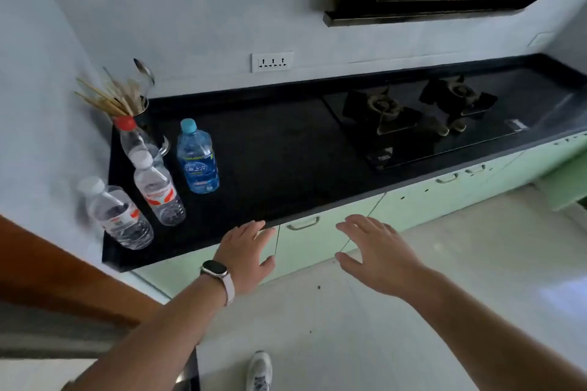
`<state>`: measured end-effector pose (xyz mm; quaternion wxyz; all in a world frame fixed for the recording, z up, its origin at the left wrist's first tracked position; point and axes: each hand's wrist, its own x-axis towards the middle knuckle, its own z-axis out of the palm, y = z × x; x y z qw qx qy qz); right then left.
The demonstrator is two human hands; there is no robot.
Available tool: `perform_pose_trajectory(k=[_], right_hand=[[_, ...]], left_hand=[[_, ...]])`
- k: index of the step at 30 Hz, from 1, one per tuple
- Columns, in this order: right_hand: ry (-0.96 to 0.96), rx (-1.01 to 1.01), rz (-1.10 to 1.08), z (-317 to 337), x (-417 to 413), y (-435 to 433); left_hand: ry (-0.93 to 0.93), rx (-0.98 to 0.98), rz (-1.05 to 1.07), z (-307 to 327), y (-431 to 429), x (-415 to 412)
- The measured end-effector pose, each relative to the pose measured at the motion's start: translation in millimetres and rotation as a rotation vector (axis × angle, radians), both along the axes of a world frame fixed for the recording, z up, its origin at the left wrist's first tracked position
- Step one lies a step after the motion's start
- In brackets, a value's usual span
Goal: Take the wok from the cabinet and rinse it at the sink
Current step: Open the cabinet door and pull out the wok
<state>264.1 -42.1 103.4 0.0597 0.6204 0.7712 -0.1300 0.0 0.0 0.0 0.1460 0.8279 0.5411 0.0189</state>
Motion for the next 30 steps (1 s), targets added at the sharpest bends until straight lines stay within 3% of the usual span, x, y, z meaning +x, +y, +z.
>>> perform_pose_trajectory(k=[3,13,19,26,30], right_hand=[[-0.014,-0.02,0.052,-10.7,-13.9,22.1],[-0.027,-0.063,0.315,-45.6,-45.3,88.0],[-0.013,-0.09,0.592,-71.8,-34.6,128.8],[-0.037,-0.056,0.916,-98.9,-8.1,176.5],[-0.008,-0.012,1.042,-108.6,-1.7,188.4]], left_hand=[[-0.036,-0.011,0.032,-15.2,9.3,-5.5],[0.117,0.001,0.044,-52.8,8.7,-11.0],[0.096,-0.135,0.327,-58.2,1.4,21.3],[0.07,-0.109,0.724,-55.0,-19.8,86.8],[0.076,-0.094,0.823,-59.0,-28.7,115.8]])
